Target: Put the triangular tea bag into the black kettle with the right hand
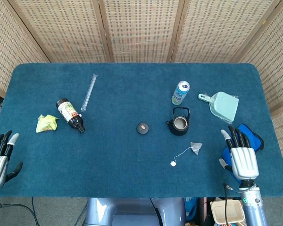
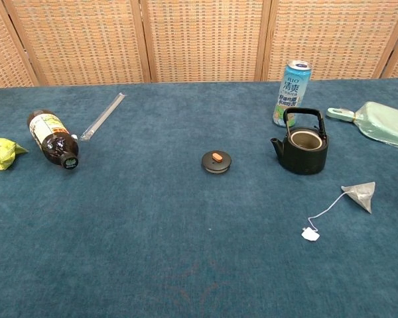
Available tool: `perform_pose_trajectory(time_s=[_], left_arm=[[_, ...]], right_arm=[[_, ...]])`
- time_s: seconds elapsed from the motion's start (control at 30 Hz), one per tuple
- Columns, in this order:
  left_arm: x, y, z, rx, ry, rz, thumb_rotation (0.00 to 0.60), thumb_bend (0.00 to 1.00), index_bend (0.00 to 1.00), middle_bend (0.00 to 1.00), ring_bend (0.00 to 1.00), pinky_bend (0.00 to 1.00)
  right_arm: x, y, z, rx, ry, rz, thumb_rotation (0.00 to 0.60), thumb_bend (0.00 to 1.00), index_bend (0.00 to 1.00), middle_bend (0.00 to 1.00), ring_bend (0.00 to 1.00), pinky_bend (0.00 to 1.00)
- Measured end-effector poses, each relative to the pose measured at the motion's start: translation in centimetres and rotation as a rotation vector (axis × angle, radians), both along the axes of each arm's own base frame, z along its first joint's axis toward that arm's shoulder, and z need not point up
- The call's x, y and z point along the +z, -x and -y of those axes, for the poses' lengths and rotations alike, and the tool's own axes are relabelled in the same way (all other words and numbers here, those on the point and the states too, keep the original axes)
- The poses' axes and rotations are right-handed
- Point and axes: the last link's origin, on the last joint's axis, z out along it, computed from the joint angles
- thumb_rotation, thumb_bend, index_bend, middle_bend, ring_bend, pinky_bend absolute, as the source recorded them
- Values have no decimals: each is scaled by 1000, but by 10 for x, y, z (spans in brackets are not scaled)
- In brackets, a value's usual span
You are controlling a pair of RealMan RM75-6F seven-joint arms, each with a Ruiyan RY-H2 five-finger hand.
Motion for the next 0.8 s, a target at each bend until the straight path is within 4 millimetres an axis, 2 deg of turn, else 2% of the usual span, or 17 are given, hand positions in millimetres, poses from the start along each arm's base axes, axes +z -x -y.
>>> perform_pose_trajectory(time_s=[0.23,0.4,0.8], left_arm=[[2,2,0,8,-6,-1,600,349,0,0,0,0],[3,4,0,13,-9,-6,600,349,0,0,0,0],[3,8,-1,29,-11,-5,600,350,0,0,0,0]], right_arm=[[0,-6,1,36,-14,30,600,306,101,133,27,164],[-3,-14,5,71,-73,74,600,305,102,184,68,166],[-20,-46,24,169,-255,84,600,306,184,404,368,397]])
